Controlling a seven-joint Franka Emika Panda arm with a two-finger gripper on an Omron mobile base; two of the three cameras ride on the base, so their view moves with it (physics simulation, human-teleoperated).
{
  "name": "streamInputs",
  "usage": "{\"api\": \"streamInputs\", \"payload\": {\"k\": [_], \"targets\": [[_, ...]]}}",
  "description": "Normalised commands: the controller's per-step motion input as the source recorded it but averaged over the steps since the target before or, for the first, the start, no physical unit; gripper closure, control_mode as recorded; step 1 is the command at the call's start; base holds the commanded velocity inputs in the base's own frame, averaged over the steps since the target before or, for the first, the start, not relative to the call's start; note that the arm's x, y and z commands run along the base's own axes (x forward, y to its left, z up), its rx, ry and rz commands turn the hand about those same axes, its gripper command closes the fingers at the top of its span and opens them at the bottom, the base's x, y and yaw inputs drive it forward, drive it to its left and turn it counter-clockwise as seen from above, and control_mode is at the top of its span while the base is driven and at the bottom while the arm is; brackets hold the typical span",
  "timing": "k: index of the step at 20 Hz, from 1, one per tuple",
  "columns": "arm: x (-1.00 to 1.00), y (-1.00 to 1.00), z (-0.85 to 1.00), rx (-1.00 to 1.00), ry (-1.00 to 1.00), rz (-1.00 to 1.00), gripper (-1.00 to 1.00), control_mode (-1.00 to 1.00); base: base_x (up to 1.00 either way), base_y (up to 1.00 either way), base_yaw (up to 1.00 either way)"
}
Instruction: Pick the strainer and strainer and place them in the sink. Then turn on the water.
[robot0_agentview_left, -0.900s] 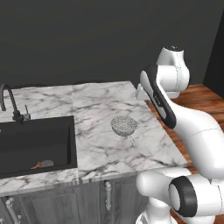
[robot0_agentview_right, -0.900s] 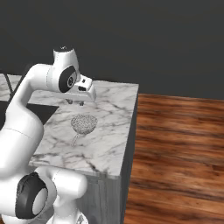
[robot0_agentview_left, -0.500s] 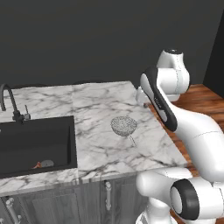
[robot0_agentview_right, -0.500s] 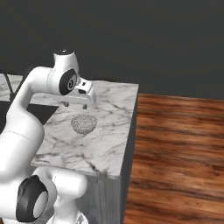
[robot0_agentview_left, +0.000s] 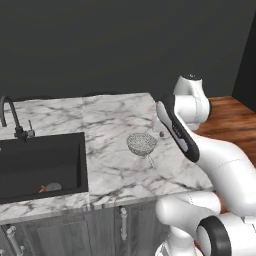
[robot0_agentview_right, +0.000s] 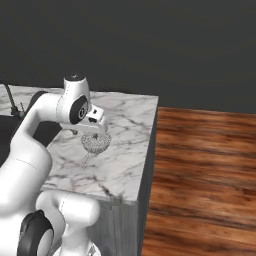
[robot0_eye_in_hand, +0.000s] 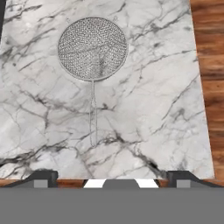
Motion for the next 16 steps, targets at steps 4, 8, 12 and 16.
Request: {"api": "streamInputs", "payload": {"k": [4,8,12,16], "targets": [[0.04,0.34,-0.35,0.00,0.10,-0.04,-1.00,-1.00,0.00,0.00,0.00],[0.18,0.38,-0.23,0.00,0.11,-0.06,-1.00,-1.00,0.00,0.00,0.00],[0.46,0.41,-0.20,0.00,0.11,-0.07,-1.00,-1.00,0.00,0.00,0.00],[0.51,0.24,-0.26,0.00,0.10,-0.05,-1.00,-1.00,0.00,0.00,0.00]]}}
